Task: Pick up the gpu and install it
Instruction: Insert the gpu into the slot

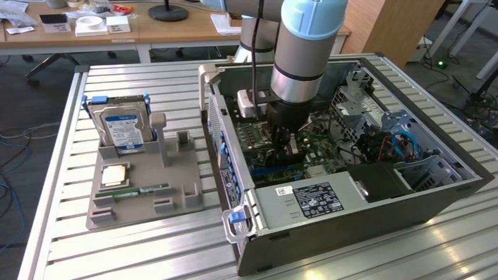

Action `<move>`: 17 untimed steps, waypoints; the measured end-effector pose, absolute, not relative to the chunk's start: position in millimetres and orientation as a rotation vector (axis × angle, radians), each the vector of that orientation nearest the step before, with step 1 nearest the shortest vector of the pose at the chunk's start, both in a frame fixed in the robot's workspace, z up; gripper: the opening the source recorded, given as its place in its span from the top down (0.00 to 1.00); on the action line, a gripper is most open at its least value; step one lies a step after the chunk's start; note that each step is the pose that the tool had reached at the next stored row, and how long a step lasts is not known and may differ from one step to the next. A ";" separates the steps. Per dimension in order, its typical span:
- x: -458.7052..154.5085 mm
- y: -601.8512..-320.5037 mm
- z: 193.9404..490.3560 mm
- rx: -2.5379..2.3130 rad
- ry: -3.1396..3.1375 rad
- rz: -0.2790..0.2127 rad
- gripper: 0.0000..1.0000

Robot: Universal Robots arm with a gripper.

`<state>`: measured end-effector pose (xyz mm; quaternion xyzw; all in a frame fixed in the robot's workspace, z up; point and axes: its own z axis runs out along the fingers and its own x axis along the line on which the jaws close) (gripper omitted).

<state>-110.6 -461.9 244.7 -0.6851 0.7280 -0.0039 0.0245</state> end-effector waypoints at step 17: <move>-110.6 -461.9 247.1 -2.113 2.247 -0.001 0.74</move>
